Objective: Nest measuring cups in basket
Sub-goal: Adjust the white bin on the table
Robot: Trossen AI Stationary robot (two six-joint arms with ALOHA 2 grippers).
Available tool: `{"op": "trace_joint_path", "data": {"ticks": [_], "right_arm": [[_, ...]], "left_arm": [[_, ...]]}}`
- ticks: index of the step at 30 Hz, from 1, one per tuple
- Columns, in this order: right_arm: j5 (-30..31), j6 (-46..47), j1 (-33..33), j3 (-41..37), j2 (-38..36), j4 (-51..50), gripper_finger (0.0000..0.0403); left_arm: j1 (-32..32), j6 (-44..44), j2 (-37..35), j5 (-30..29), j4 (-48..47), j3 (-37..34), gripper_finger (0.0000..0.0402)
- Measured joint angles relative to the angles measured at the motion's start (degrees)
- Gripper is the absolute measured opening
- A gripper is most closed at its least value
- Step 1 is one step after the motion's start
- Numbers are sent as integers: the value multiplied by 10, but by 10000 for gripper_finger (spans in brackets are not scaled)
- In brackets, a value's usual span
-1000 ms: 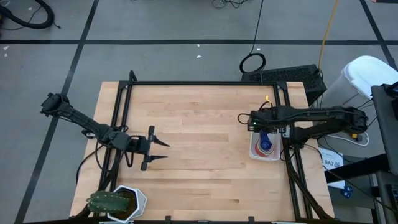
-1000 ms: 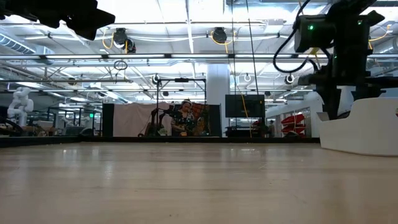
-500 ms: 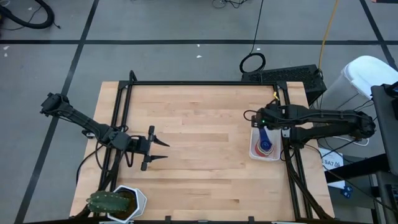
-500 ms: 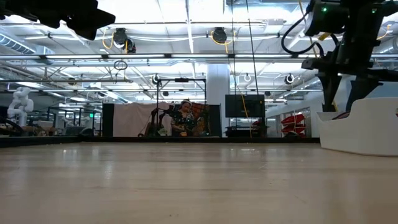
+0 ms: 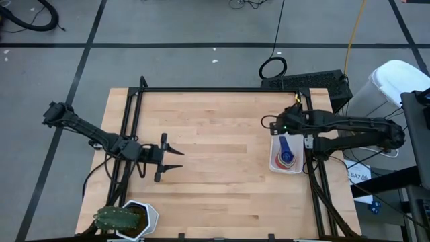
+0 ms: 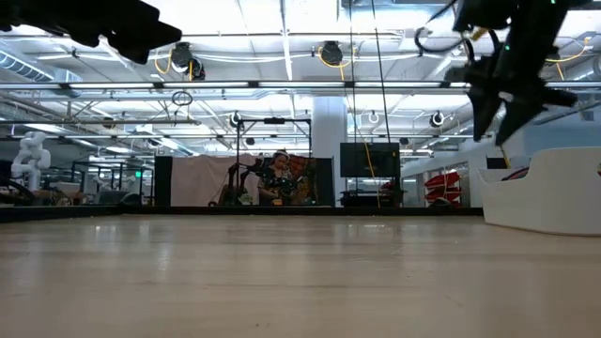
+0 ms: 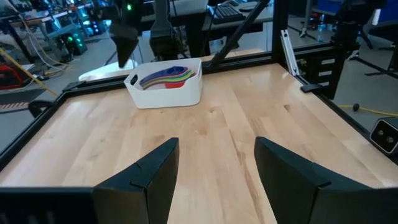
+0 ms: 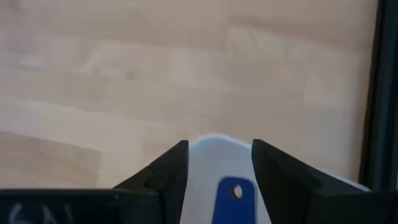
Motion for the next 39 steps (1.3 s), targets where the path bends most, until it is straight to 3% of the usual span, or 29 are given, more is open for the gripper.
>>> {"op": "trace_joint_path", "data": {"ticks": [6,13,16,19,21,30,39], "right_arm": [[25,-55,0,75,23,0,155],[30,-139,30,137,101,50,128],[20,-181,50,156,147,94,90],[-2,-223,62,172,194,122,25],[-5,-242,67,177,222,121,9],[-123,-242,73,177,338,17,0],[-153,-242,94,176,389,13,0]], "left_arm": [[10,2,0,8,0,0,211],[19,2,0,55,4,0,211],[19,1,0,56,8,0,211],[19,0,0,56,15,0,211],[19,-3,0,56,18,0,211],[18,-10,0,60,17,0,211],[18,-11,0,60,8,0,211]]}}
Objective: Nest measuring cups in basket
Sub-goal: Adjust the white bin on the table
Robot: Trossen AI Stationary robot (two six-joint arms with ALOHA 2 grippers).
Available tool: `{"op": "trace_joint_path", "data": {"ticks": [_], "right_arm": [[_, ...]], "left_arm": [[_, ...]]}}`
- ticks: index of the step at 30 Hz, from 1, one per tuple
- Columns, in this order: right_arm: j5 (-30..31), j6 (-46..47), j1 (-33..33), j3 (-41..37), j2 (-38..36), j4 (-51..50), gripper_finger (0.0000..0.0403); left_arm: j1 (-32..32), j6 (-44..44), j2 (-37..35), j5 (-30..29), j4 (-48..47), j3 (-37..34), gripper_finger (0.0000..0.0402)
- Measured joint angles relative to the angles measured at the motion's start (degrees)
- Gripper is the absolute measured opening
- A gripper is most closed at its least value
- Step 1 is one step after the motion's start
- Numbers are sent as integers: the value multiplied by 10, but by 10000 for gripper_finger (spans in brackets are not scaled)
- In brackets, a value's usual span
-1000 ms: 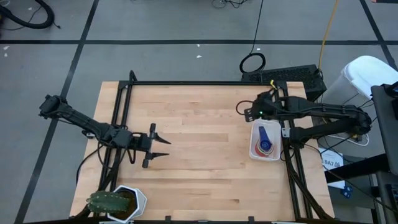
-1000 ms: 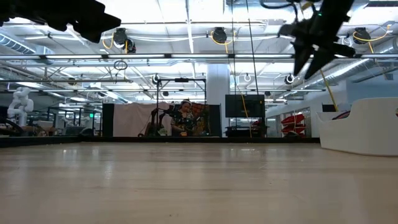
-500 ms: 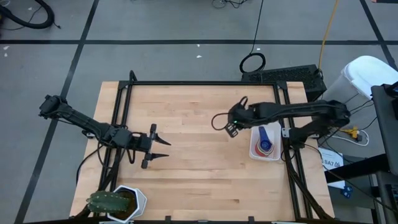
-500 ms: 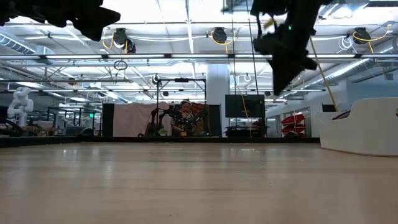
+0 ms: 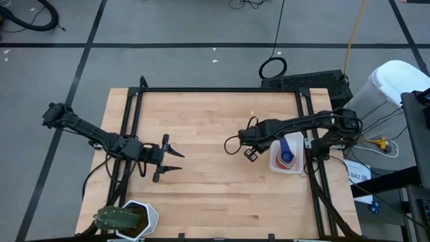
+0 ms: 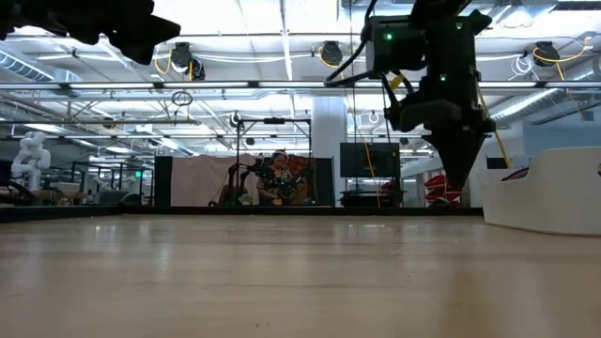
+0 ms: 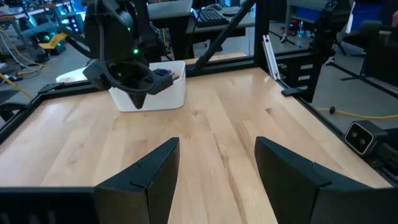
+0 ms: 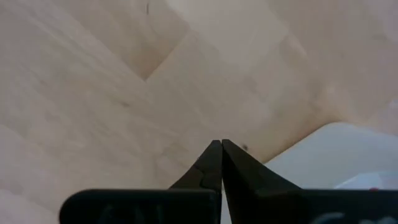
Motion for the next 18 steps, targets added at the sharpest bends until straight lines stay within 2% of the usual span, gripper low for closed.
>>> {"op": "trace_joint_path", "data": {"ticks": [18], "right_arm": [[-48,-8,37,-15,10,-80,0]], "left_arm": [[0,0,0,0,-5,0,211]]}}
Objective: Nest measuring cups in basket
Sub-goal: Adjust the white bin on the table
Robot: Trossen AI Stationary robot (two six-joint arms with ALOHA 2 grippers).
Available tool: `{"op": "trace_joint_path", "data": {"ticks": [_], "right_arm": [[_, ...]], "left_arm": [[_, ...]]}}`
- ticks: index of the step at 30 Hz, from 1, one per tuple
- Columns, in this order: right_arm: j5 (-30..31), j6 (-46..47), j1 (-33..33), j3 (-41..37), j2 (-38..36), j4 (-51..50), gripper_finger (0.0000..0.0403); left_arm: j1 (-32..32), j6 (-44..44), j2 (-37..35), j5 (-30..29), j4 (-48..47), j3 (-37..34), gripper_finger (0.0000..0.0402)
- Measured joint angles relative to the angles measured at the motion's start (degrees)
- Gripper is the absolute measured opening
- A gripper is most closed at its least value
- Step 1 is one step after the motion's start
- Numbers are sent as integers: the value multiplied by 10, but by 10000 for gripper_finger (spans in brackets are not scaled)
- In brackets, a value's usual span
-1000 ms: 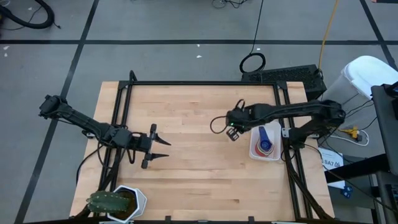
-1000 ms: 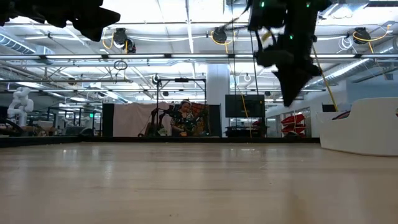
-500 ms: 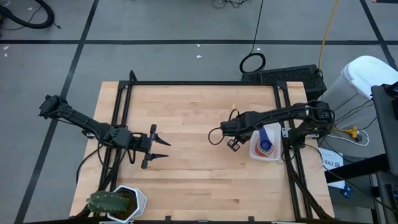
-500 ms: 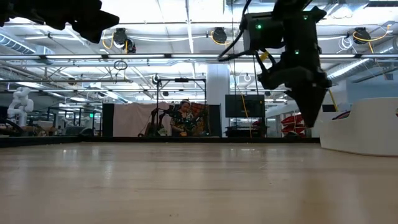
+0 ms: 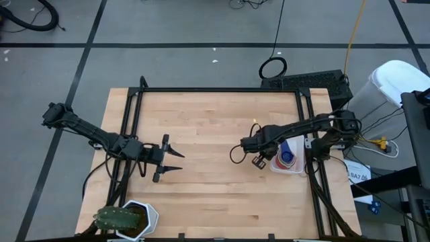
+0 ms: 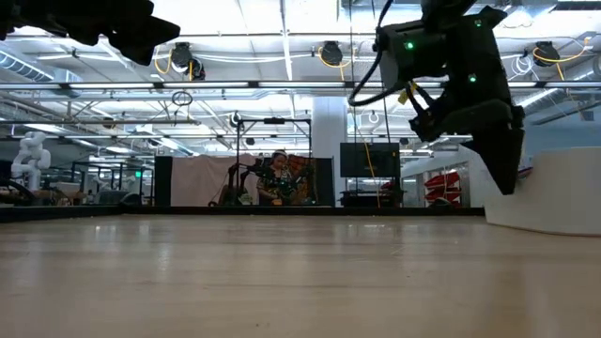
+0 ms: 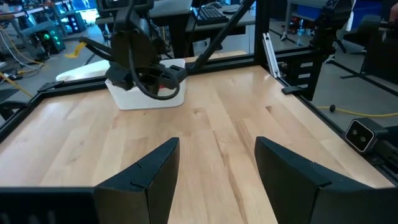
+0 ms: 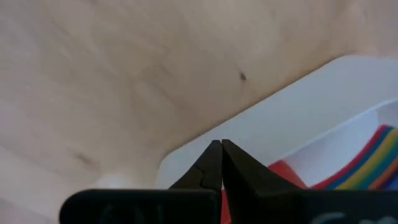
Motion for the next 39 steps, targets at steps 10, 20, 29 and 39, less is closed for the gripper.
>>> {"op": "trace_joint_path", "data": {"ticks": [10,20,29,39], "right_arm": [[-40,23,28,-60,0,-3,0],[-42,-23,56,-72,0,-20,0],[-38,-28,72,-72,0,-34,0],[-15,26,72,-67,-18,-29,0]], "left_arm": [[0,0,0,0,0,0,211],[0,0,0,0,0,0,211],[0,0,0,0,0,0,211],[0,0,0,0,1,0,211]]}}
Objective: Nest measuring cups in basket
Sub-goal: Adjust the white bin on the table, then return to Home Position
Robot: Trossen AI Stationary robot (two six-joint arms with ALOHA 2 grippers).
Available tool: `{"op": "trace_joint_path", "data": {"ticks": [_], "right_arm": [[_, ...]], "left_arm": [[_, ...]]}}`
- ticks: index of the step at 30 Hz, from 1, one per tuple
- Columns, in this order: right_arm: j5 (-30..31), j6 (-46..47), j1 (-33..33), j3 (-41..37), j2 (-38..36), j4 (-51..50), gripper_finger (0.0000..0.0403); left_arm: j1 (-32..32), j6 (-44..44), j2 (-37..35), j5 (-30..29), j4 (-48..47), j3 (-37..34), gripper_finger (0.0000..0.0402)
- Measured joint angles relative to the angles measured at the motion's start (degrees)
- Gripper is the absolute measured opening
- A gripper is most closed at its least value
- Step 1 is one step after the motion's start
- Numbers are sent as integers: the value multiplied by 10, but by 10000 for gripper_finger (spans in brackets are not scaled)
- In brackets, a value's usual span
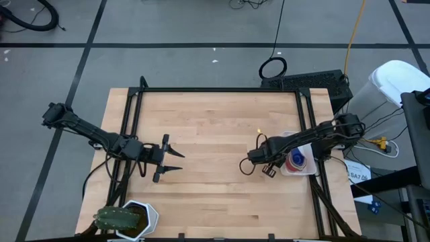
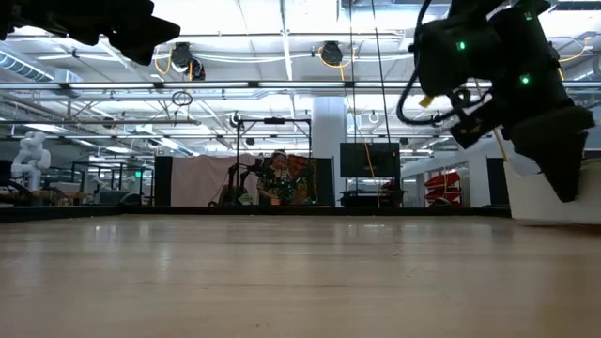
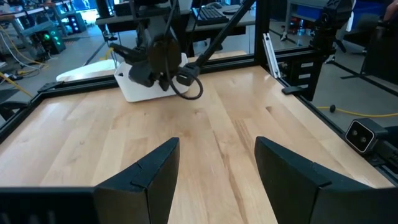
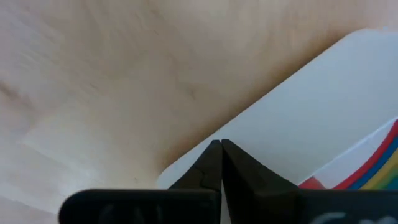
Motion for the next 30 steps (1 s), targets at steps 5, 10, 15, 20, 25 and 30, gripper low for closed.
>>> {"op": "trace_joint_path", "data": {"ticks": [5,10,15,20,25,30], "right_arm": [[46,2,-1,33,-19,1,0],[52,-3,-1,57,-19,7,0],[56,1,-1,63,-19,13,0],[114,-14,6,94,-19,35,0],[155,-42,11,139,-19,42,0],[244,-70,45,155,-55,54,0]], "left_arm": [[0,3,0,0,3,0,211],[0,4,0,0,5,0,211],[0,3,0,0,4,0,211],[0,12,0,0,5,0,211],[0,11,-3,0,0,0,211],[16,-19,-78,-6,-66,0,211]]}}
